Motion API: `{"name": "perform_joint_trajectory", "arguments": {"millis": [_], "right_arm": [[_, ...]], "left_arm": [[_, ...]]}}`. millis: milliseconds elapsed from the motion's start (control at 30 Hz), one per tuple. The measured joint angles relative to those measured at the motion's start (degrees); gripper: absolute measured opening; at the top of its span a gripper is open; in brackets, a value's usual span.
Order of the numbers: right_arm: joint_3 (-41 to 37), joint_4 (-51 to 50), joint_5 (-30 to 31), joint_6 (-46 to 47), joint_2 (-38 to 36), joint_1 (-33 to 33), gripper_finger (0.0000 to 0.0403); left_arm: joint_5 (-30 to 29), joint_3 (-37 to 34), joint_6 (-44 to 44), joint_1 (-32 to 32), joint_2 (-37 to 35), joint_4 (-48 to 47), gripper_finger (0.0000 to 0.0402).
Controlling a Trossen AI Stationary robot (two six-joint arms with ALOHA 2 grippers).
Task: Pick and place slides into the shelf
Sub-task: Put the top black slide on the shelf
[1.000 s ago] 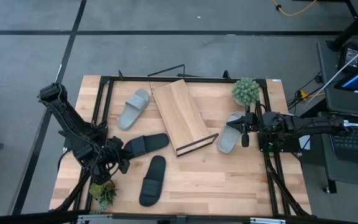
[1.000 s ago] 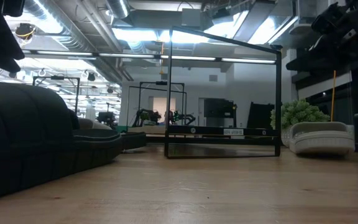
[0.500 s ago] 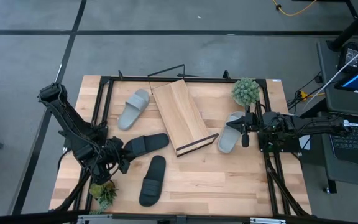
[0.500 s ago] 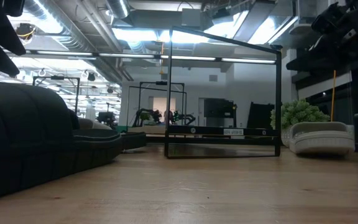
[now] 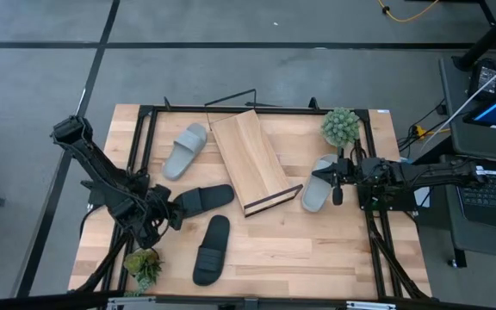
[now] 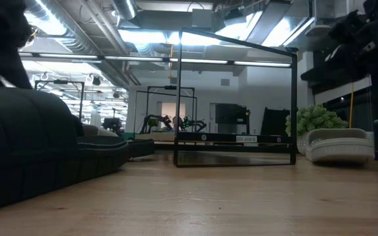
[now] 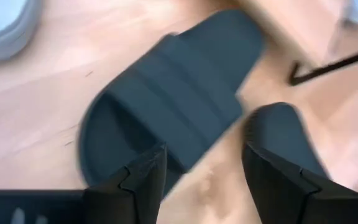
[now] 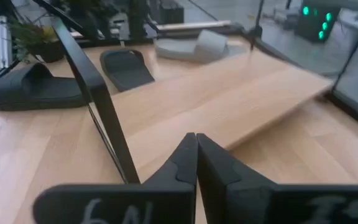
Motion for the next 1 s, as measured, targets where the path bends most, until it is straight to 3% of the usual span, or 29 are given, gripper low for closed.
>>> {"name": "perform_joint_trajectory", "arguments": {"millis": [500, 800, 1000], "right_arm": [[0.00, 2.02, 0.00, -0.41, -0.03, -0.01, 0.0007], [0.00, 2.00, 0.01, -0.51, -0.03, 0.01, 0.0007], [0.00, 1.99, 0.00, -0.24, -0.01, -0.01, 0.0007]], "left_arm": [[2.96, -1.97, -3.60, 5.12, 0.00, 0.80, 0.0199], [5.49, -8.27, 3.09, 8.27, -0.04, 15.87, 0.0199], [5.52, -9.04, 3.64, 8.89, -0.04, 16.96, 0.0199]]}}
